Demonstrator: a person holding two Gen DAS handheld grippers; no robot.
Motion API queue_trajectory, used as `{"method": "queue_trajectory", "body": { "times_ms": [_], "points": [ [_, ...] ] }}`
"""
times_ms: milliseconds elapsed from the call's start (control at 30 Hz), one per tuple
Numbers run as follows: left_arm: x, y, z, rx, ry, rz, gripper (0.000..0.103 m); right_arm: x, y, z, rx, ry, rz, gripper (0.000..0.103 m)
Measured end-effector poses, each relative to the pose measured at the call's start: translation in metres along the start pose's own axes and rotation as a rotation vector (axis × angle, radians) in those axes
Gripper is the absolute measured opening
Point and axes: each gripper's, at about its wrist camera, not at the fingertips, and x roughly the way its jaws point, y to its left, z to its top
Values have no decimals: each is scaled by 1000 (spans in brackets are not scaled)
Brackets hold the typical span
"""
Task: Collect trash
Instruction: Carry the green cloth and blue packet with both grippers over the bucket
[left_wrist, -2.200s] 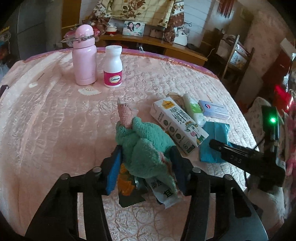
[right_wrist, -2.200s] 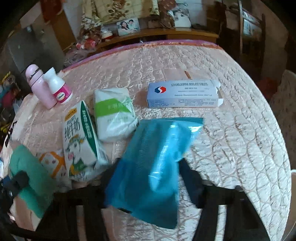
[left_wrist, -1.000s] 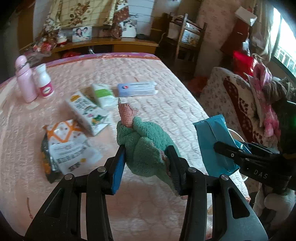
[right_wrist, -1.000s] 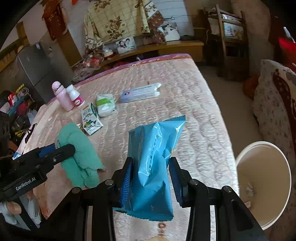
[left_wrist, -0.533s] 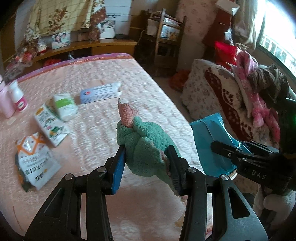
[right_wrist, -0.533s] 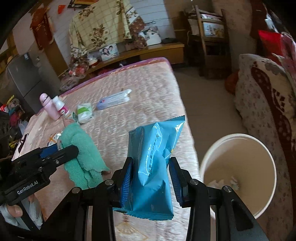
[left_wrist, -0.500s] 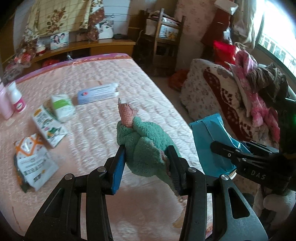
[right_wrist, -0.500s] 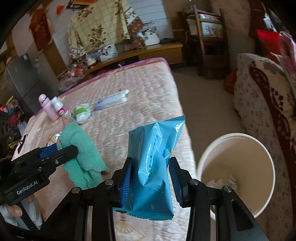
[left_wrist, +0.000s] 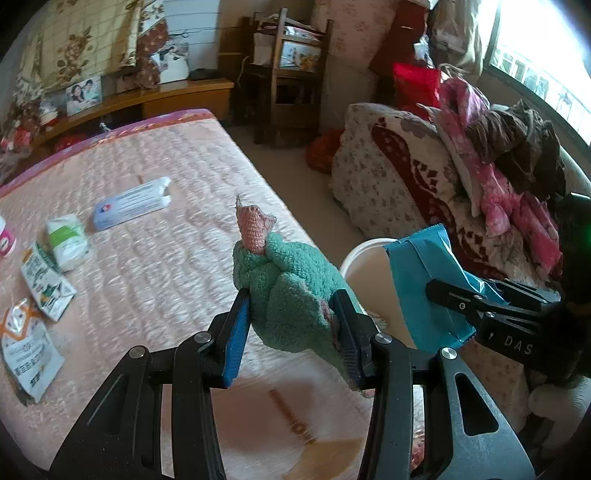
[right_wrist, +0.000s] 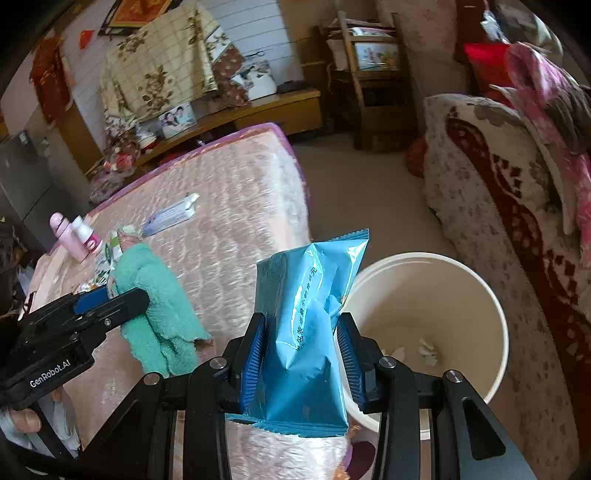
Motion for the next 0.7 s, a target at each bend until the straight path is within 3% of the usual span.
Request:
{"method": "queue_trajectory", "body": {
  "times_ms": [700],
  "points": [
    [60,-70,10,74,66,-49,42,-7,-81,-16,125,15,-90,38]
  ]
}}
